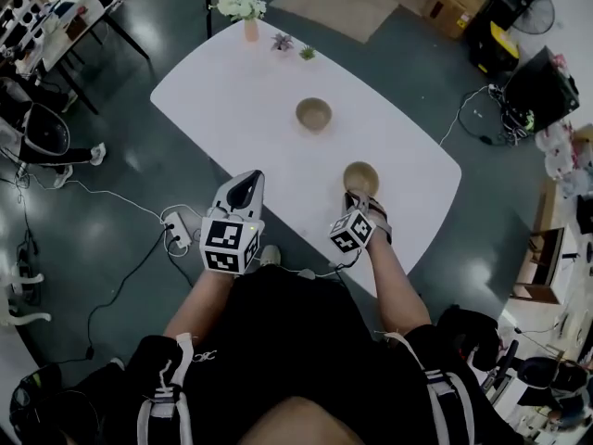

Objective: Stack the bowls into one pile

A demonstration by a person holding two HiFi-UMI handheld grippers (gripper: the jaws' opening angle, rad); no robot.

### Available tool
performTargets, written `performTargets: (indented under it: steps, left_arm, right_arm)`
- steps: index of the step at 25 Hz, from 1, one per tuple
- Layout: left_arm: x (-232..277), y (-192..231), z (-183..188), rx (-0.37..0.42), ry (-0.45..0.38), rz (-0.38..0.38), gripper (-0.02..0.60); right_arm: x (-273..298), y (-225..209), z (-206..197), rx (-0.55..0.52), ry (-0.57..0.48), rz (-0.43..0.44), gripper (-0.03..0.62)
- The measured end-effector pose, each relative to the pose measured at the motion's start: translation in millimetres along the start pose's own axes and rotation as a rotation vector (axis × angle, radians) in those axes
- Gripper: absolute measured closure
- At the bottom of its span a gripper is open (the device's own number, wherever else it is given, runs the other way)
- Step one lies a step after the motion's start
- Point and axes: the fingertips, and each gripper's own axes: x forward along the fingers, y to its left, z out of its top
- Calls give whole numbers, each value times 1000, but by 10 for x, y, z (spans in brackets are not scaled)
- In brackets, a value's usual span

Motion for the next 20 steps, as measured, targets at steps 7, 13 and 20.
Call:
performTargets:
  steps: [7,13,20]
  left_arm:
    - [36,146,54,-18,-14,15,568]
    - [78,387,115,-29,-25,49,568]
    - [184,782,118,-48,-19,105,568]
  right_arm:
    - [-87,-381,576,-18,-91,-47,553]
    - [106,-571,1066,-67,-141,-55,553]
    - [556,-698,1614,-121,-180,-44,553]
